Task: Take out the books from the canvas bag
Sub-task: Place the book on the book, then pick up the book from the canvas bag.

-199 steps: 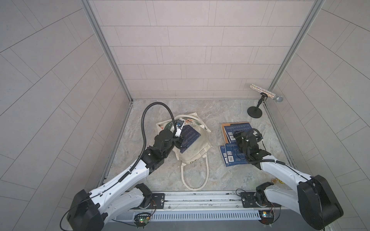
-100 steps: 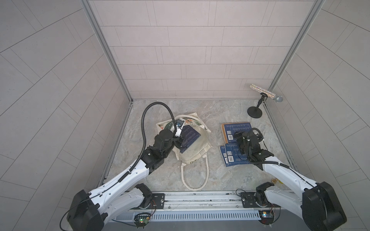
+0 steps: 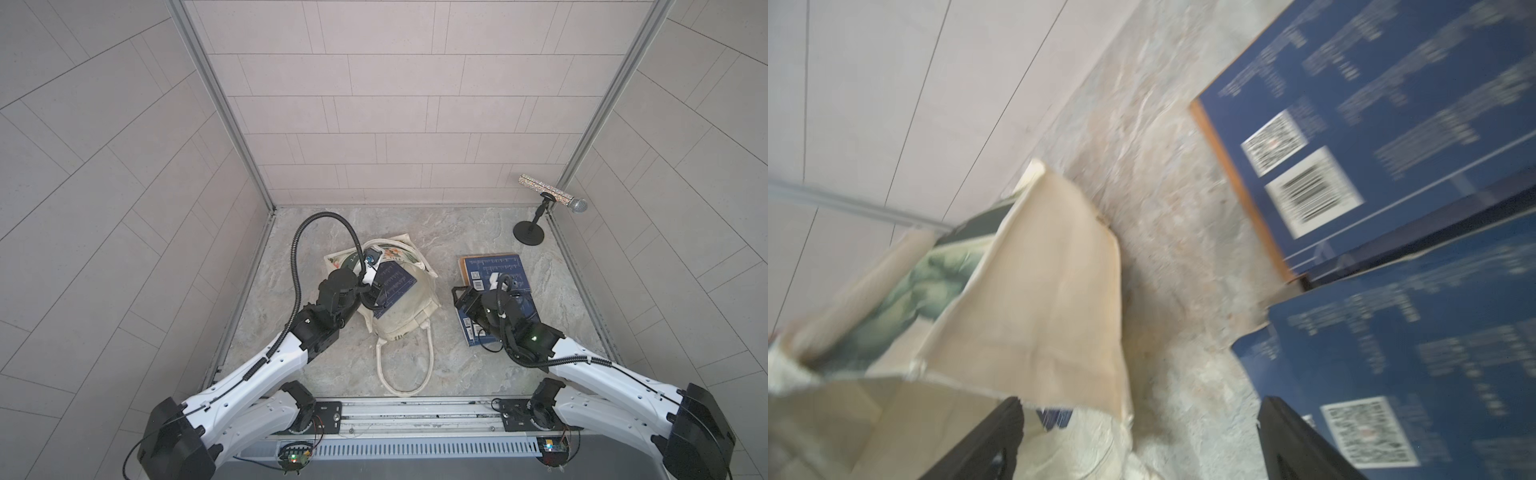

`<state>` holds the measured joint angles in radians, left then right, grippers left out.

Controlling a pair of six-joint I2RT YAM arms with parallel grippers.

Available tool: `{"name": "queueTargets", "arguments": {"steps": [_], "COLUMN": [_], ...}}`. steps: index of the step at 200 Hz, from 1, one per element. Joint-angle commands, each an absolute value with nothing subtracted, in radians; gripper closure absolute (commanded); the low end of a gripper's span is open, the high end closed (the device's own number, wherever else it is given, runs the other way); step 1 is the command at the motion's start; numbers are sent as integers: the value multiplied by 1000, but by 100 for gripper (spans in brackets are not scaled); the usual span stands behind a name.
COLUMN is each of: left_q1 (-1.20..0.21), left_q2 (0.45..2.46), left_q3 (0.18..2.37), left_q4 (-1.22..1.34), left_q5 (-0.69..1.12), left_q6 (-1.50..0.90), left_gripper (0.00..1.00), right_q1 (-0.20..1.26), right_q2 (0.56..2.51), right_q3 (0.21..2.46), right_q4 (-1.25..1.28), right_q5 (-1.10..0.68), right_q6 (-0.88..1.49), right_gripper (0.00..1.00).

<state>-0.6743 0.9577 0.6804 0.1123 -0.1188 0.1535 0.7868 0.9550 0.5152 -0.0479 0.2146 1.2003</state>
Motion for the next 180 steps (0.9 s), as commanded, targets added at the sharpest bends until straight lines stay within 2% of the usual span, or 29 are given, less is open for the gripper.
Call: {"name": "queueTargets", "arguments": {"steps": [1,25,58,78,101,180], "left_q1": [-671,-670,-672,-672,-671,-670], "left_q2": [924,913,895,886,884,857], "left_q3": [686,670,662,654,654,641], "left_q4": [164,187,203,219,221,250], "left_q5": [-83,-83,-100,-101,-99,-76], "left_q6": [151,150,148,147,146,138], "left_gripper": [100,100,100,100,100,100], "right_q1": [910,1051,1136,1145,1169,1169], "right_q2": [993,1050,1146,1228,1309,1560], "right_q3": [550,568,581,595,669,687], "right_q4": [0,38,144,210,175,368], "right_q5": [351,450,458,421,431,354], "right_q6": [1112,1060,1019,1022,1003,1096], "right_gripper": [10,11,14,15,16,21]}}
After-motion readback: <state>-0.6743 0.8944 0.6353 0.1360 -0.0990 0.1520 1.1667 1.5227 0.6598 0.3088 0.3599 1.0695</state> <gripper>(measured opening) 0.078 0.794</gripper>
